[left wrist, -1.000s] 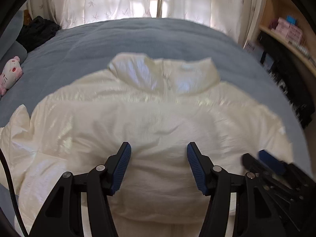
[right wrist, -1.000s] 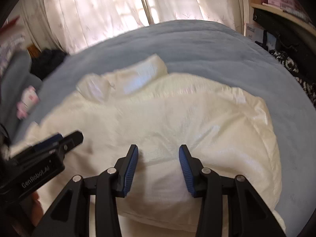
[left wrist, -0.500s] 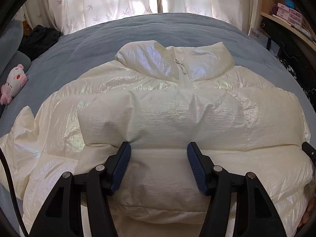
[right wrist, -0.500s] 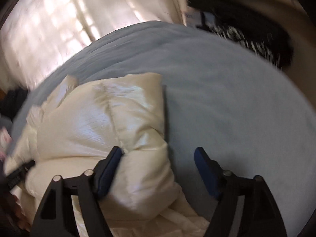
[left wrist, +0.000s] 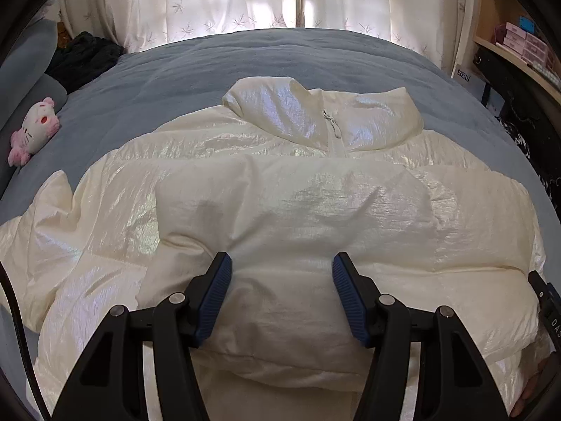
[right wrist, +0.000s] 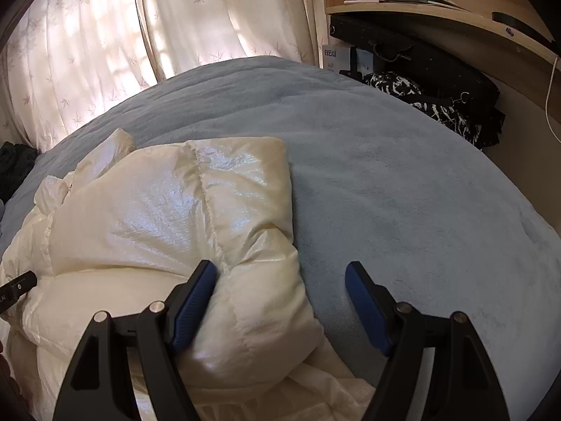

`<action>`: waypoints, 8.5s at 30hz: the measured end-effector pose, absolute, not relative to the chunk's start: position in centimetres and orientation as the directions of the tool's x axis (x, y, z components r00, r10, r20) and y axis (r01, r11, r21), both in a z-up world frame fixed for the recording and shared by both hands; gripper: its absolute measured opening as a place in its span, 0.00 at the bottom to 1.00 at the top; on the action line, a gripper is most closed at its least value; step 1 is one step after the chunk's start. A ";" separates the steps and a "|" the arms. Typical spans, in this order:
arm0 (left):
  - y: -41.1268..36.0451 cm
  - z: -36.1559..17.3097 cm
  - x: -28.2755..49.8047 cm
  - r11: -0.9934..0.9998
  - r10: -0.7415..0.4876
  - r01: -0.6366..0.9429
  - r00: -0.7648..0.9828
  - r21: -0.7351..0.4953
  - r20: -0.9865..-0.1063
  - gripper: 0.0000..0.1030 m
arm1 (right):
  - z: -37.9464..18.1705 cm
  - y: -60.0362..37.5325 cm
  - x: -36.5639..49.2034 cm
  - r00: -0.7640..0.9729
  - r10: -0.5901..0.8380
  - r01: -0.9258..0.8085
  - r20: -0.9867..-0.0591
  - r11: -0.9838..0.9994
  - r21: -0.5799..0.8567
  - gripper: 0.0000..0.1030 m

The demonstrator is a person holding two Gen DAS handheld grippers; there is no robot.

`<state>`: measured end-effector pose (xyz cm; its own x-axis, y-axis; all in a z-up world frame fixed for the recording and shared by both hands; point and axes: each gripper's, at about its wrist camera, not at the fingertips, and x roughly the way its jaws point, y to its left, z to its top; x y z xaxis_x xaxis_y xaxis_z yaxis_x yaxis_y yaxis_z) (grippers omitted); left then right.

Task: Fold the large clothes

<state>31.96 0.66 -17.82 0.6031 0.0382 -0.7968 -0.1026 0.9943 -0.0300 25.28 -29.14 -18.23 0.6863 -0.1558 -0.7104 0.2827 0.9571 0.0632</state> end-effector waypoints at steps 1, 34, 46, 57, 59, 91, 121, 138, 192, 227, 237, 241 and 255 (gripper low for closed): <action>0.6 -17.6 31.8 0.994 0.039 -0.107 0.604 -0.032 -0.796 0.57 | -18.3 -29.2 25.2 0.688 -0.155 0.283 -0.709 0.957 0.066 0.73; 9.3 -7.4 12.4 0.970 0.067 -0.220 0.642 -0.100 -0.763 0.57 | -6.5 -15.6 11.5 0.735 0.127 -0.027 -0.666 0.987 0.158 0.74; 20.1 -7.4 6.1 0.935 0.156 -0.342 0.636 -0.095 -0.756 0.65 | -8.0 -6.6 9.6 0.652 0.214 -0.141 -0.728 0.977 0.162 0.74; 31.6 -12.2 4.9 0.894 0.004 -0.348 0.636 -0.282 -0.772 0.65 | -8.2 3.7 11.3 0.661 0.223 -0.278 -0.717 0.960 0.042 0.74; 34.1 -13.4 5.4 0.885 -0.051 -0.331 0.633 -0.329 -0.773 0.65 | -8.2 5.7 11.9 0.664 0.219 -0.298 -0.715 0.955 0.016 0.74; 45.4 -17.7 15.0 0.832 -0.040 -0.385 0.678 -0.400 -0.734 0.04 | -12.4 14.7 17.9 0.595 0.239 -0.324 -0.767 0.945 0.043 0.74; -0.4 -11.6 16.4 0.945 -0.314 0.264 0.559 -0.194 -0.768 0.50 | -8.6 -13.2 12.8 0.681 0.173 0.034 -0.711 0.963 0.267 0.74; 5.1 -12.7 10.9 0.959 -0.276 0.118 0.573 -0.256 -0.772 0.63 | -8.5 -13.3 12.7 0.668 0.237 -0.039 -0.705 0.958 0.286 0.74; 10.0 -18.7 27.0 0.977 0.176 -0.204 0.593 0.065 -0.786 0.58 | -16.2 -15.5 31.1 0.540 0.155 -0.047 -0.827 0.987 0.155 0.32; 4.0 -21.7 30.4 0.991 0.123 -0.113 0.638 0.065 -0.760 0.64 | -19.4 -8.9 33.1 0.704 0.106 -0.141 -0.702 0.990 0.008 0.35; 4.5 -23.1 30.5 0.993 0.091 -0.115 0.639 0.022 -0.764 0.65 | -20.0 -9.1 33.1 0.701 0.120 -0.141 -0.703 0.990 0.028 0.35; 4.9 -23.2 30.5 0.993 0.085 -0.114 0.632 0.016 -0.770 0.65 | -20.0 -9.0 33.1 0.696 0.110 -0.143 -0.709 0.990 0.013 0.36; 8.8 -19.3 24.5 0.977 0.206 -0.172 0.621 0.126 -0.756 0.65 | -14.6 -12.0 30.3 0.662 0.046 -0.109 -0.748 0.993 -0.035 0.35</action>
